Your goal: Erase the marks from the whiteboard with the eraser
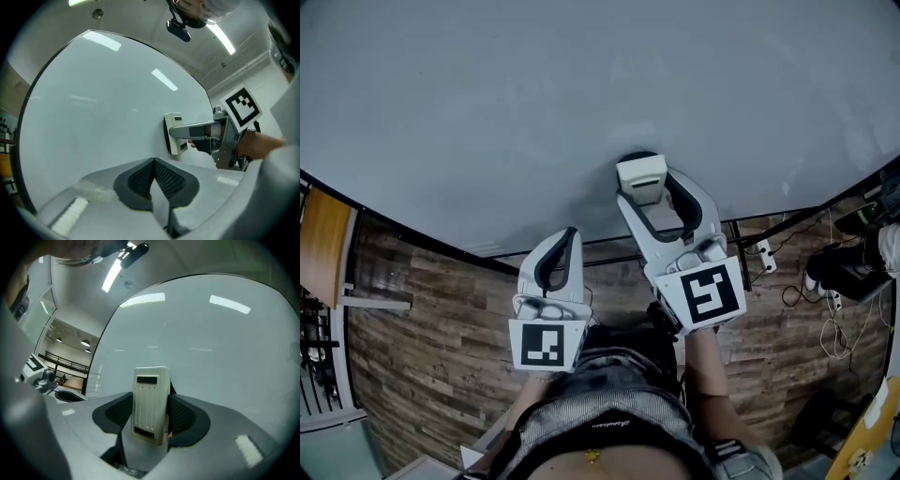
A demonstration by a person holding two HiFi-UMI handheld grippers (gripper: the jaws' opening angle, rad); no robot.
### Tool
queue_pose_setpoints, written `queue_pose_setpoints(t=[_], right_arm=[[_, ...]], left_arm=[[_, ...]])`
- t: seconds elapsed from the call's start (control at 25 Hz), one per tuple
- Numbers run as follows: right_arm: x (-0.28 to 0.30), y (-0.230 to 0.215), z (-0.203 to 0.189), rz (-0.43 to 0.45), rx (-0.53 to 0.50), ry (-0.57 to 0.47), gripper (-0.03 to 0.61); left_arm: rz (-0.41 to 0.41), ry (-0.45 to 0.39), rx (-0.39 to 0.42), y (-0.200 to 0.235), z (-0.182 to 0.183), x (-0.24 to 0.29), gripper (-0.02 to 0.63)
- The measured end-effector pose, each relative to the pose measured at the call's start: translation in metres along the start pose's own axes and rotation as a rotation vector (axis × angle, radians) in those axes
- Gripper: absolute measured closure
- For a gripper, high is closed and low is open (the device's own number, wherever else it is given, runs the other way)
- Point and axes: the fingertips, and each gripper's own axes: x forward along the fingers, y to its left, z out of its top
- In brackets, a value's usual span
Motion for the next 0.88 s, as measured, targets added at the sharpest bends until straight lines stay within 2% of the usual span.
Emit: queue_pose_setpoints(t=[0.48, 0.68, 0.88], right_arm=[[-0.027, -0.067, -0.007, 0.069, 0.015, 0.023, 0.334], [-0.053, -0.118, -0.011, 0.058, 0.018, 0.026, 0.334], [-0.065, -0.143, -0.008, 0.027, 0.008, 0.027, 0.334]], left_arm=[[-0.028, 0.015, 0.021, -0.067, 0.015, 0.064, 0.609], [-0.030, 0.006, 0.015, -0.107, 0.024, 0.091, 0.609], [-0.024, -0.004, 0.007, -0.117, 0.025, 0.096, 0.609]])
